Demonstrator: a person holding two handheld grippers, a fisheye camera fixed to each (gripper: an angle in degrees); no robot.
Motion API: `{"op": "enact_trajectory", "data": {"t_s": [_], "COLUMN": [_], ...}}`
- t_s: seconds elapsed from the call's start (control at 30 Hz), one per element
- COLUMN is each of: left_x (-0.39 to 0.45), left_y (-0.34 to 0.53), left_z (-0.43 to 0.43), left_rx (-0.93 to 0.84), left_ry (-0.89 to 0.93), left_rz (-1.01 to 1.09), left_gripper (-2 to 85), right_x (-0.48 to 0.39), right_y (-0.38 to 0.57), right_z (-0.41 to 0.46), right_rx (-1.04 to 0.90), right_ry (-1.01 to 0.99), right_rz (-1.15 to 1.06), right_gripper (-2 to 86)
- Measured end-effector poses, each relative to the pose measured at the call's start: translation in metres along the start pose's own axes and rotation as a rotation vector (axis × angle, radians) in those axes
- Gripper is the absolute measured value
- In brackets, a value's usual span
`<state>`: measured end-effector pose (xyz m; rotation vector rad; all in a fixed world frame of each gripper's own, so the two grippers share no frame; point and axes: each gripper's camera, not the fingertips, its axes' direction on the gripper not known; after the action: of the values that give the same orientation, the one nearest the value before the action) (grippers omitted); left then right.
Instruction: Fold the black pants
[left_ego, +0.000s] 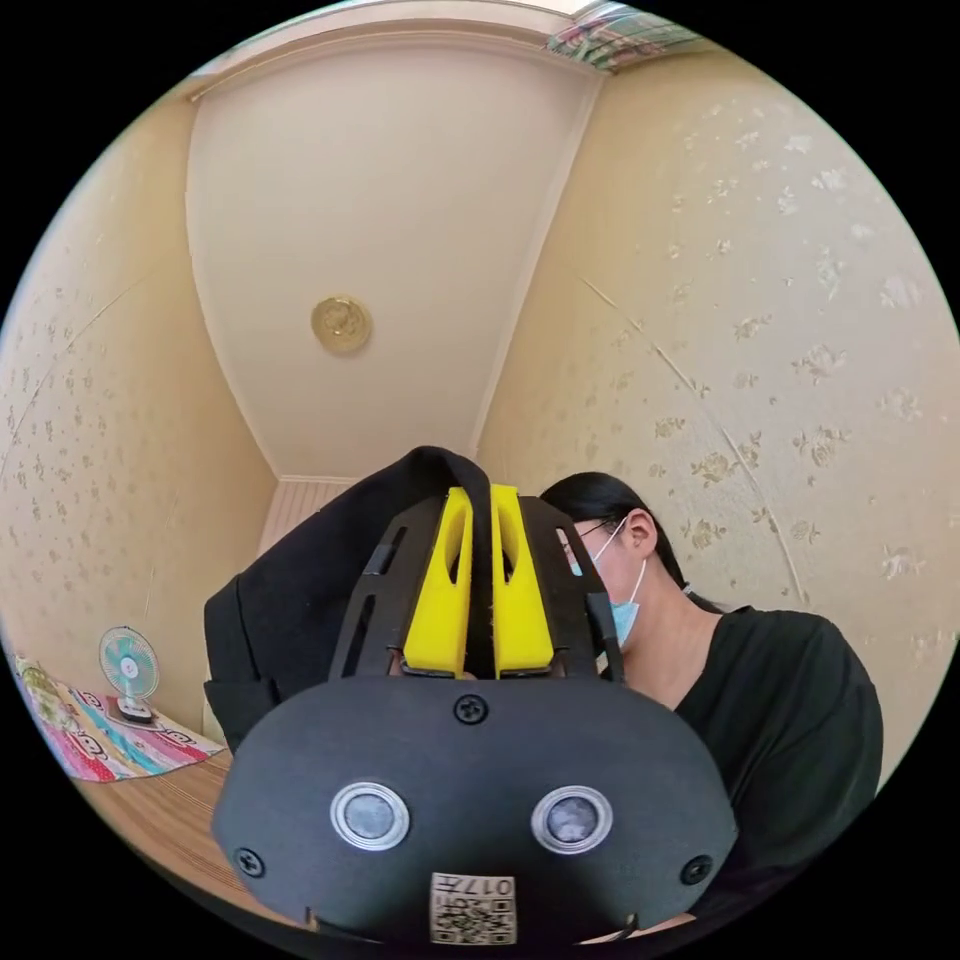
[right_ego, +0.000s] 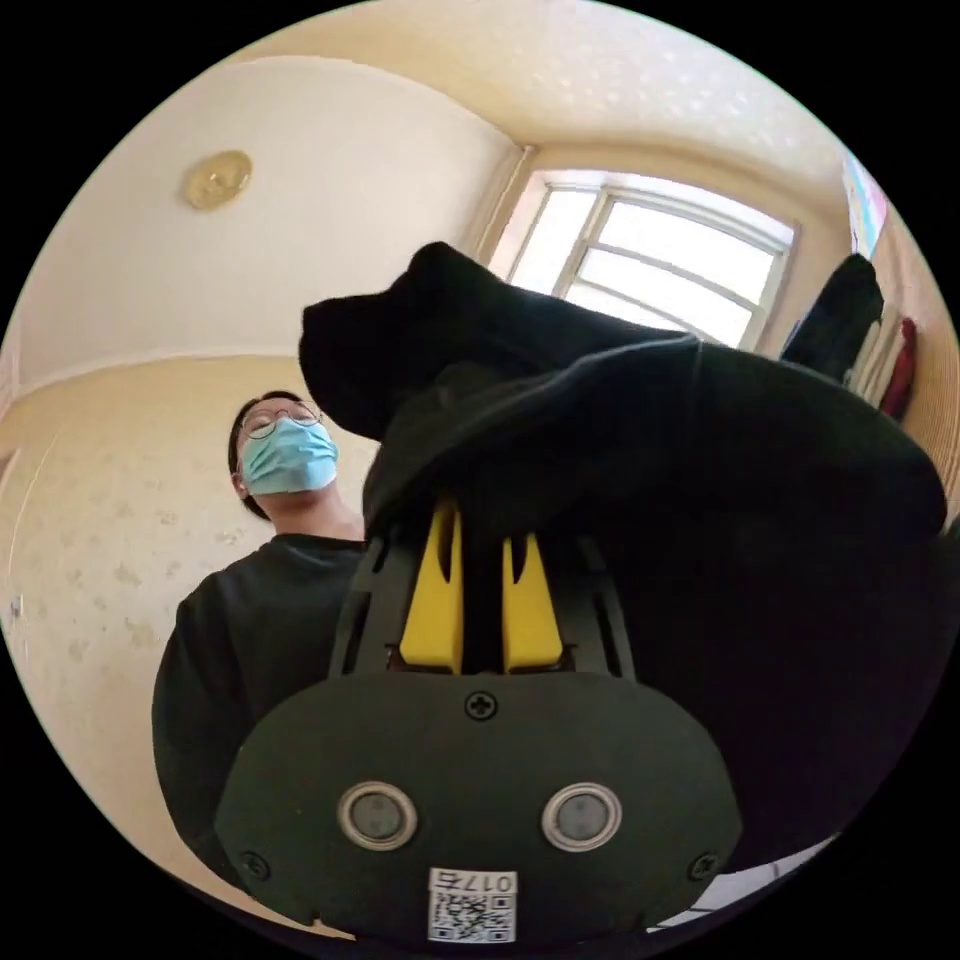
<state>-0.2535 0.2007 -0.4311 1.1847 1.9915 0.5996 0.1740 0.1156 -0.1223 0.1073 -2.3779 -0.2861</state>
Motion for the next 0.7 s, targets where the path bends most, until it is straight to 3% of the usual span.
{"op": "enact_trajectory", "data": {"t_s": [0.1,0.17,0.2,0.27,0.33,0.4,0.47,0.53,0.6,0.7], "left_x": [0.019,0.035,0.035,-0.002,-0.075,-0.178,-0.313,-0.378,-0.404,-0.395], "left_y": [-0.018,-0.024,-0.025,-0.029,-0.037,-0.045,-0.043,-0.023,0.016,0.104], "left_z": [-0.002,0.006,0.011,0.038,0.06,0.079,0.078,0.053,0.029,-0.014], "left_rx": [-0.045,-0.11,-0.142,-0.28,-0.311,-0.395,-0.643,-0.754,-0.847,-0.975], "left_ry": [-0.18,-0.533,-0.607,-0.865,-1.126,-1.34,-1.522,-1.523,-1.482,-1.548], "left_rz": [0.075,0.243,0.308,0.441,0.348,0.258,0.082,-0.157,-0.234,-0.153], "left_gripper": [0.7,0.8,0.8,1.0,1.2,1.8,3.3,5.3,8.5,11.9], "right_x": [-0.104,-0.166,-0.199,-0.227,-0.22,-0.186,-0.139,-0.087,-0.059,-0.005], "right_y": [-0.044,-0.07,-0.088,-0.125,-0.207,-0.291,-0.361,-0.397,-0.382,-0.305], "right_z": [-0.013,0.0,0.015,0.044,0.076,0.098,0.103,0.088,0.08,0.059], "right_rx": [0.049,0.038,0.037,0.039,0.042,0.027,0.001,0.056,0.001,-0.177], "right_ry": [0.219,0.466,0.665,0.914,1.162,1.422,1.643,1.806,1.775,1.667], "right_rz": [-0.3,-0.467,-0.554,-0.686,-0.75,-0.709,-0.573,-0.281,-0.221,-0.228], "right_gripper": [2.4,1.8,1.6,1.7,2.6,4.1,6.4,10.2,11.9,12.4]}}
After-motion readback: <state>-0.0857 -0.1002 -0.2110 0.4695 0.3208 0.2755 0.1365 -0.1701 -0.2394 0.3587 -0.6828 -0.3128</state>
